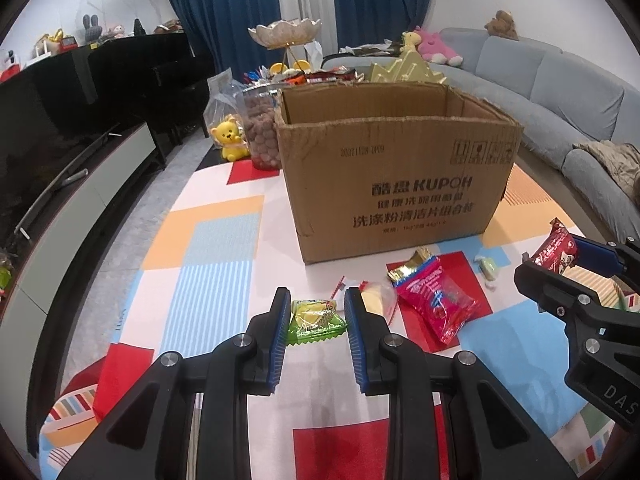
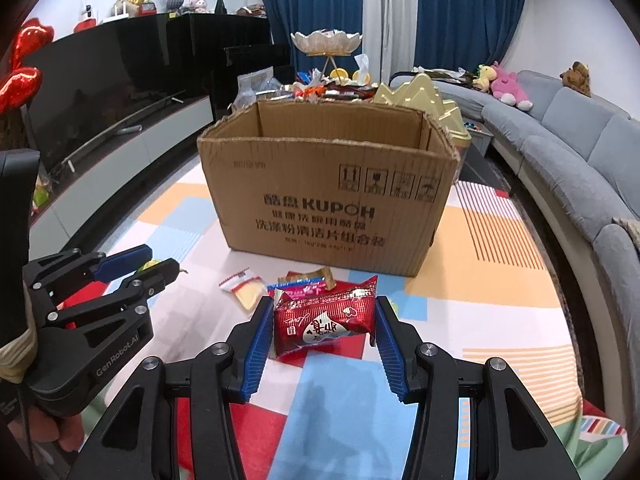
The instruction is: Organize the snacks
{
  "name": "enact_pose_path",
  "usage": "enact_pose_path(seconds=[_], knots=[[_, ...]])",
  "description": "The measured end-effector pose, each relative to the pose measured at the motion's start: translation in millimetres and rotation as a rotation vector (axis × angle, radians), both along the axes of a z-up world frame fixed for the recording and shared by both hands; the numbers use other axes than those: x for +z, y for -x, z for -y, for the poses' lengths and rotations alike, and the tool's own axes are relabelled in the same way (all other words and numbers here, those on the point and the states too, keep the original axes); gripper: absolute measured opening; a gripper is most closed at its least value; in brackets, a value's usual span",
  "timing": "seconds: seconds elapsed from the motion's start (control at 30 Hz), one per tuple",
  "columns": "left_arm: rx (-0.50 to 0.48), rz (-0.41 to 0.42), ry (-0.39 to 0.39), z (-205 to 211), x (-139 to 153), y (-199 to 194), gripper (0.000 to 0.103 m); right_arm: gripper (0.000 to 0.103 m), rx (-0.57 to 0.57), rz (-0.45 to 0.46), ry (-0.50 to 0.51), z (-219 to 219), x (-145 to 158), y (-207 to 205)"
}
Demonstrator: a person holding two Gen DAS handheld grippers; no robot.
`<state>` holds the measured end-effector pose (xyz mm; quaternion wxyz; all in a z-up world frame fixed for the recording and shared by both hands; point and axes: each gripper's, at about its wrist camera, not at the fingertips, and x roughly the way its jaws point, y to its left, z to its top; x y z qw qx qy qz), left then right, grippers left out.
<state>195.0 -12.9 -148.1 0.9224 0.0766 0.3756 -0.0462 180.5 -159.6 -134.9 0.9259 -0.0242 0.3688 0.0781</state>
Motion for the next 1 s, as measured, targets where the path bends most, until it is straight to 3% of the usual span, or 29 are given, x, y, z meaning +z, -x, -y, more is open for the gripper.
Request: enact_pose_path(seconds=[0.73, 0.8, 1.0], knots=[[0.047, 0.07, 0.014, 4, 54, -6, 0.028, 0.05, -0.013, 0.114, 0.0, 3, 57, -3], [0.042, 0.069, 0.019, 6, 59, -9, 0.01, 0.05, -0.015, 0.122, 0.001, 4, 61, -5], [0.039, 0.08, 0.034, 7, 70, -19, 0.009, 0.05, -0.02, 0.143, -0.002, 6, 72, -12]])
